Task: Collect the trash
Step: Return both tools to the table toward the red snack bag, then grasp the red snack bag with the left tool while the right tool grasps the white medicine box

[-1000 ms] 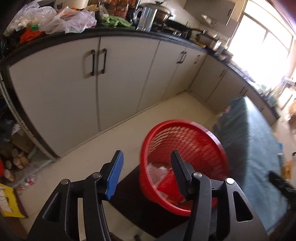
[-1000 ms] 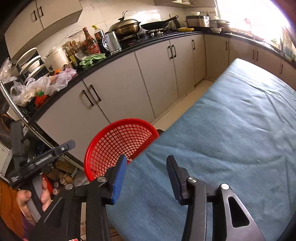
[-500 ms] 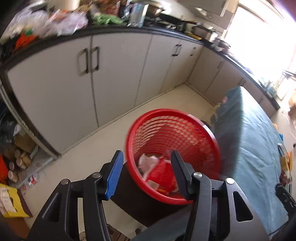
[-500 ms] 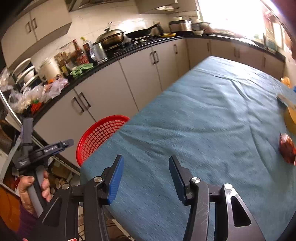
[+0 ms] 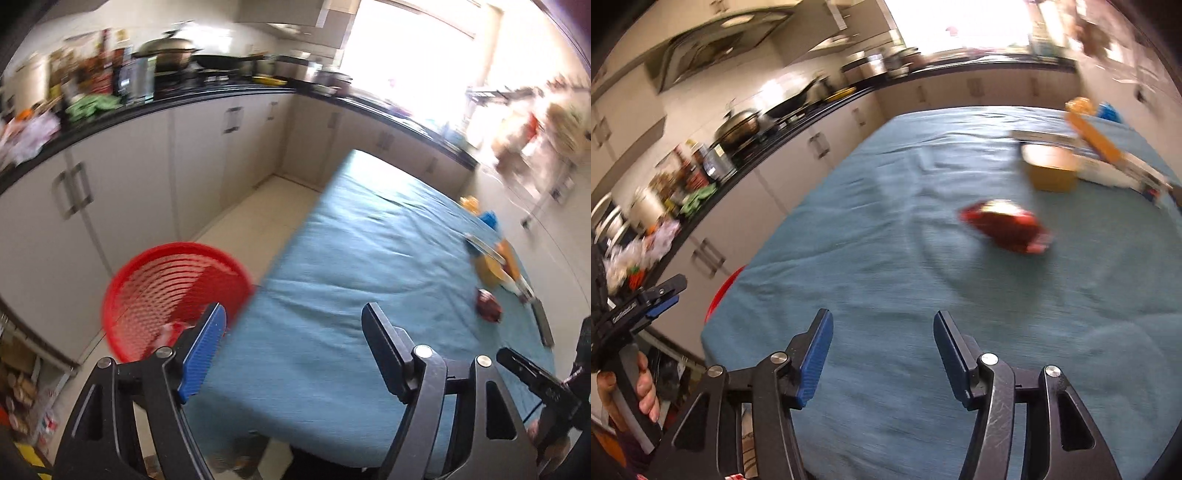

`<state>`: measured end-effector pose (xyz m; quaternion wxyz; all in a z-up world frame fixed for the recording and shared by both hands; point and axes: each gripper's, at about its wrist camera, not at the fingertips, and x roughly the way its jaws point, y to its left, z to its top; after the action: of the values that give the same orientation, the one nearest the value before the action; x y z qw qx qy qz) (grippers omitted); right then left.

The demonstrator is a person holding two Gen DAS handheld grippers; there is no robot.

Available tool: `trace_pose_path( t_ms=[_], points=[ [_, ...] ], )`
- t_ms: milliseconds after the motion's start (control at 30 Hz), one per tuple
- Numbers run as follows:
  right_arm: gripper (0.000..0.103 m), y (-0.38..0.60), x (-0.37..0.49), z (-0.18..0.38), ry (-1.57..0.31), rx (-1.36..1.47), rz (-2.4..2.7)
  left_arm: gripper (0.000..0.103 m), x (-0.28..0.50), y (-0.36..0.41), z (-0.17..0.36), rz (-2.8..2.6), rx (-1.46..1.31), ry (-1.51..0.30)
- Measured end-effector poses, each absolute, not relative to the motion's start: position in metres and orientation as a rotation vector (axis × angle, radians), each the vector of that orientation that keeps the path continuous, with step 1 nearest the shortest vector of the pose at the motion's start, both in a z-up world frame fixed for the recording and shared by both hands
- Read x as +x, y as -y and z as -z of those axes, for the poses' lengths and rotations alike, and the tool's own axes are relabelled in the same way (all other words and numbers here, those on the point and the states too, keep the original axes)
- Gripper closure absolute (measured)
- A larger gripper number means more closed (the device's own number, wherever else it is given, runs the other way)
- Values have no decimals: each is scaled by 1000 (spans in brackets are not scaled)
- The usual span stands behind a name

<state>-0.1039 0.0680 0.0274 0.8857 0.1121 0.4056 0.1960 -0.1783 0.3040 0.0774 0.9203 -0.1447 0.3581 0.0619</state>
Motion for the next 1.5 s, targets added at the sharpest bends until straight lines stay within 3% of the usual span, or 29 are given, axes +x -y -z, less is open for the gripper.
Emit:
trace_pose_path(
  t_ms=[633,1033,1500],
  points=[
    [38,94,-98,-33,-804,256,-127,28,-117,-130,-81,228,-134,-813],
    [33,158,3,-50,-799,99,8,28,-42,-81,-47,346,-230,-965],
    [33,174,99,-15,-926,-125,-50,27,4,-43,-17,414,-306,-1043]
  ],
)
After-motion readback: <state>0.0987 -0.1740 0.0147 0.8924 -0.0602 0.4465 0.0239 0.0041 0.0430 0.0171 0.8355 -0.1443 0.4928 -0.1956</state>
